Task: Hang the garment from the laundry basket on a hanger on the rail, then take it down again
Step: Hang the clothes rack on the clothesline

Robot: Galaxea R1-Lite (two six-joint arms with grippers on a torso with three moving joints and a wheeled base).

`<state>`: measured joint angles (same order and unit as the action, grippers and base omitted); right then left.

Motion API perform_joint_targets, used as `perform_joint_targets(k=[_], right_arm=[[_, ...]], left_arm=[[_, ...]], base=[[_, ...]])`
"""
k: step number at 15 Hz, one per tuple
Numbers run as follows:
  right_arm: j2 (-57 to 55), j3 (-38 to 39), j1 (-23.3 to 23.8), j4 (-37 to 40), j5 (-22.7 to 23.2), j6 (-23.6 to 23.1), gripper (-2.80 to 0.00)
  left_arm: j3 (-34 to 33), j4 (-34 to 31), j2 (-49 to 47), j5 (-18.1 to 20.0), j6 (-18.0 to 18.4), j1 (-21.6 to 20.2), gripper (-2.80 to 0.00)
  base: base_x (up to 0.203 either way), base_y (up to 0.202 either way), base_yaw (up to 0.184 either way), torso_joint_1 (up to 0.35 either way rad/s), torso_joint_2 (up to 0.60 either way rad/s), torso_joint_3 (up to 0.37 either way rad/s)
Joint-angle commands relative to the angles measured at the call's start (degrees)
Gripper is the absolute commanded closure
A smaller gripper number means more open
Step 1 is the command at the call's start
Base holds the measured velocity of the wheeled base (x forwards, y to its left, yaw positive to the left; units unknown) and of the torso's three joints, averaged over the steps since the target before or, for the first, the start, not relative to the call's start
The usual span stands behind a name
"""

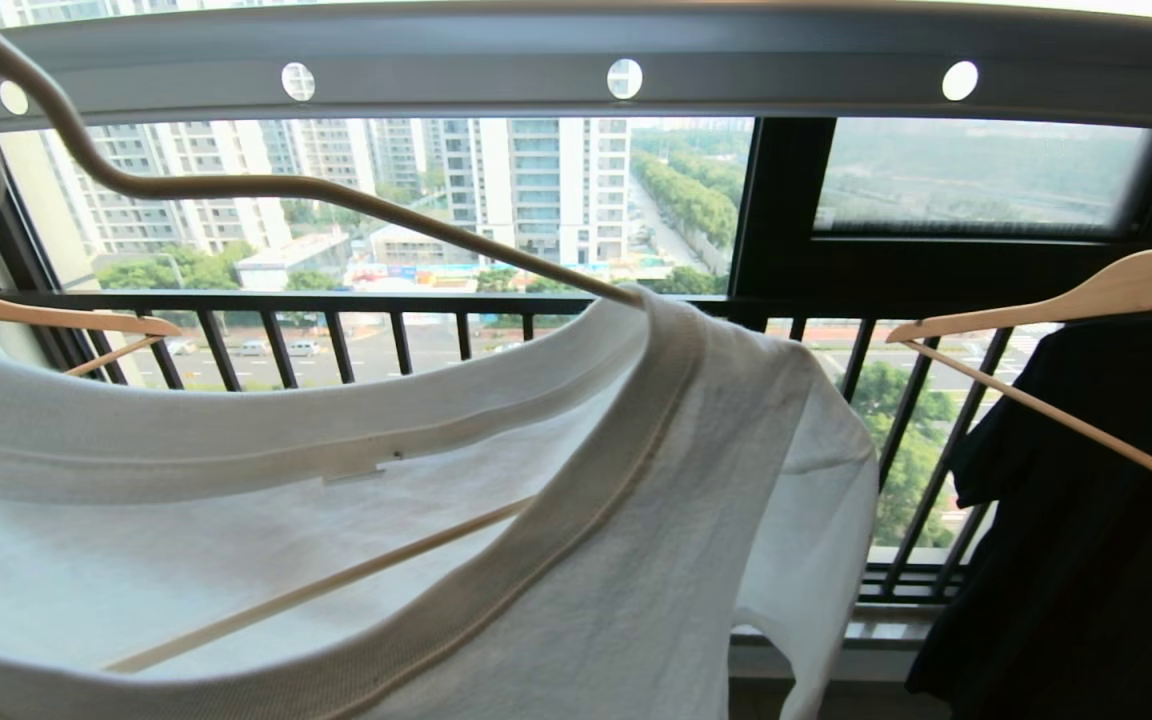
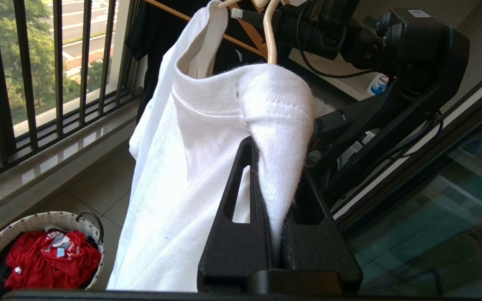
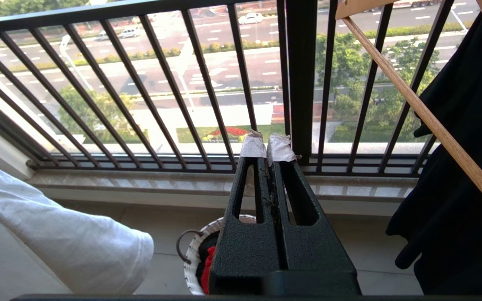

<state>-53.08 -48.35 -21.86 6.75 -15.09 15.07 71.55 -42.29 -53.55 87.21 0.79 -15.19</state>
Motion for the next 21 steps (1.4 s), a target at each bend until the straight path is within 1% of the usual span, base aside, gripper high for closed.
perform_joint_targets(k=[1,3,10,11,14,16,17,18,19,21], right_arm=[[0.6,-0.1,0.0,-0.5,0.1,0.4,0.00],[0.9,0.0,0.0,-1.9,0.2,0.2,0.00],[0.8,-0.8,0.0,-1.9,0.3,-0.4,0.00],[0.8,-1.3,0.0,-1.9,1.1,-0.4,0.00],[0.7,-2.6,0.0,-2.0,5.5,-0.5,0.00],[1.1,-3.0,0.0,-2.2,8.2,-1.3,0.00],[1.4,-3.1,0.0,-2.2,9.3,-1.5,0.00],[2.1,-3.1,0.0,-2.2,11.3,-1.6,0.00],[2.2,-3.4,0.0,-2.2,12.2,-2.0,0.00],[1.2,-4.1,0.0,-2.2,12.3,-2.5,0.00]], left_arm=[[0.0,-0.2,-0.1,0.5,0.0,0.0,0.00],[-0.1,-0.2,-0.2,0.5,0.0,0.0,0.00],[-0.8,-0.3,1.4,0.3,-0.1,-0.6,0.00],[-1.9,-0.3,1.9,-1.1,-0.1,-0.6,0.00],[-2.2,1.6,2.1,-8.5,-0.4,-0.8,0.00],[-2.0,2.7,4.2,-14.0,-0.8,-1.2,0.00],[-1.9,2.9,5.1,-16.1,-1.1,-1.2,0.00],[-2.0,2.9,5.8,-16.8,-2.1,-1.2,0.00],[-2.0,2.9,6.6,-17.2,-3.6,-1.2,0.00],[-2.0,2.9,7.8,-21.0,-5.3,-1.2,0.00]], base=[[0.000,0.000,0.000,0.050,-0.15,-0.041],[0.000,0.000,0.000,-0.001,0.02,0.003],[0.000,0.000,0.000,0.000,0.00,0.000],[0.000,0.000,0.000,0.000,0.00,0.000],[0.000,0.000,0.000,0.000,0.00,0.000],[0.000,0.000,0.000,0.000,0.00,0.000],[0.000,0.000,0.000,0.000,0.00,0.000],[0.000,0.000,0.000,0.000,0.00,0.000],[0.000,0.000,0.000,0.000,0.00,0.000],[0.000,0.000,0.000,0.000,0.00,0.000]])
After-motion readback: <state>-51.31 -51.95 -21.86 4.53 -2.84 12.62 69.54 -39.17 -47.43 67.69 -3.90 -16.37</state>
